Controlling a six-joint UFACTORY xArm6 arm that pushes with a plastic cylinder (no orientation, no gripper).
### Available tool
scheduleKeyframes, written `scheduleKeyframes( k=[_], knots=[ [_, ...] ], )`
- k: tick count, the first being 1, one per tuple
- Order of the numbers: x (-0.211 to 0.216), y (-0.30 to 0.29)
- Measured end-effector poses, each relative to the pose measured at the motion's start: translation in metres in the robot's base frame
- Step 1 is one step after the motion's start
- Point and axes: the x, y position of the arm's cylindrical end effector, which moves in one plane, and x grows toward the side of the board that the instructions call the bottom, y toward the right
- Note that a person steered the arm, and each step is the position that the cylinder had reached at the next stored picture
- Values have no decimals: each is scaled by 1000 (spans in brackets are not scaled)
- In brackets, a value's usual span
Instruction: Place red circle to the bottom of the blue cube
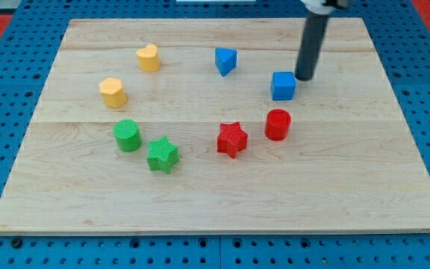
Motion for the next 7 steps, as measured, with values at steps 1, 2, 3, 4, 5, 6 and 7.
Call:
scheduleKeyframes(
  k=[1, 2, 3, 4, 5, 6, 7],
  knots=[
    [9, -27],
    [8, -51],
    [15, -12],
    [50, 72],
    [62, 99],
    [63, 101],
    [59, 83]
  ],
)
